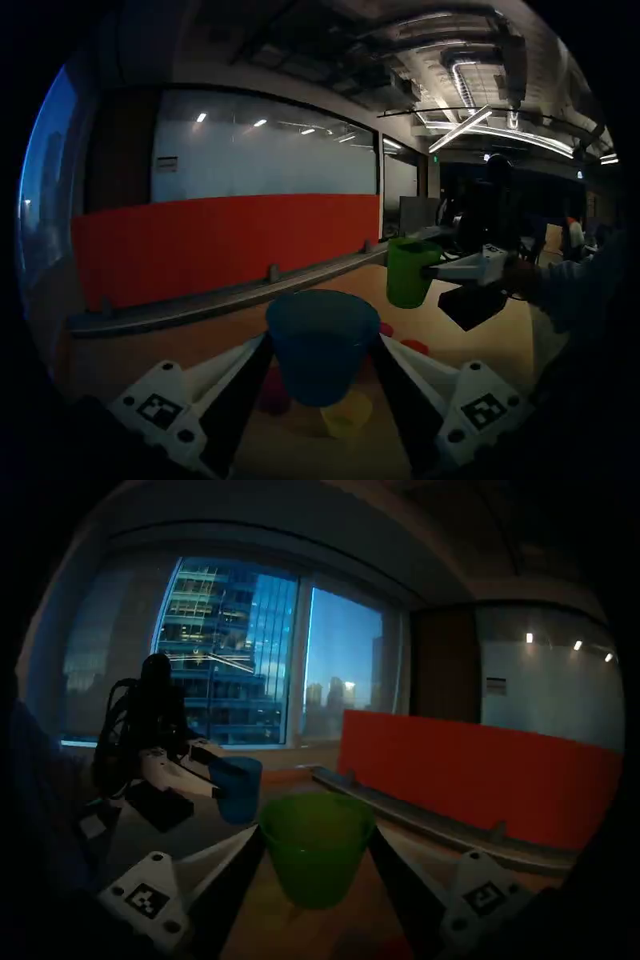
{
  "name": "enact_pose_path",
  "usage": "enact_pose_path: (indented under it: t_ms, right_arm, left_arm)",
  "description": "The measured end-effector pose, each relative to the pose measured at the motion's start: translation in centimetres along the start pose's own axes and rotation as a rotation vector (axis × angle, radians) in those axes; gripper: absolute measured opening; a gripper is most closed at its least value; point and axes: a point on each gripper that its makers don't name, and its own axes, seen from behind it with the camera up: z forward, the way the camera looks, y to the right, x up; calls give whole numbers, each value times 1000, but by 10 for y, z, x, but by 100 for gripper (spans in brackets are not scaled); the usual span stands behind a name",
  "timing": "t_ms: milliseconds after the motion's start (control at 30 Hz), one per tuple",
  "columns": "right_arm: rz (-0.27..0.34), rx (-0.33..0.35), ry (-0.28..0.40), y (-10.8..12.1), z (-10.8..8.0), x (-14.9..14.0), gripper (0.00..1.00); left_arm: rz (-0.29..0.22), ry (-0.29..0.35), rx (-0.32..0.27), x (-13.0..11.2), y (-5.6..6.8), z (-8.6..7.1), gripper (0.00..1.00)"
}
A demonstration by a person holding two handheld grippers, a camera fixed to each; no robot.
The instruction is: Pour water
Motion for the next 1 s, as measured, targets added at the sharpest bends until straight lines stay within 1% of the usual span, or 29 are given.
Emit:
enact_pose_path:
  t_ms: [167, 467, 567, 767, 1000]
  right_arm:
    - [-4, 13, -9, -5, 0, -2, 92]
    - [-6, 42, -21, -16, 4, -8, 91]
    - [-8, 53, -27, -20, 5, -11, 92]
    - [-8, 77, -34, -31, 10, -16, 91]
    - [-10, 111, -41, -47, 17, -19, 91]
  left_arm:
    - [19, 21, -5, 12, 5, 1, 84]
    - [87, 62, 5, 41, 7, 0, 84]
    - [122, 73, 15, 50, 7, -2, 84]
    - [213, 89, 37, 64, 10, -1, 84]
    - [322, 103, 56, 79, 18, 2, 84]
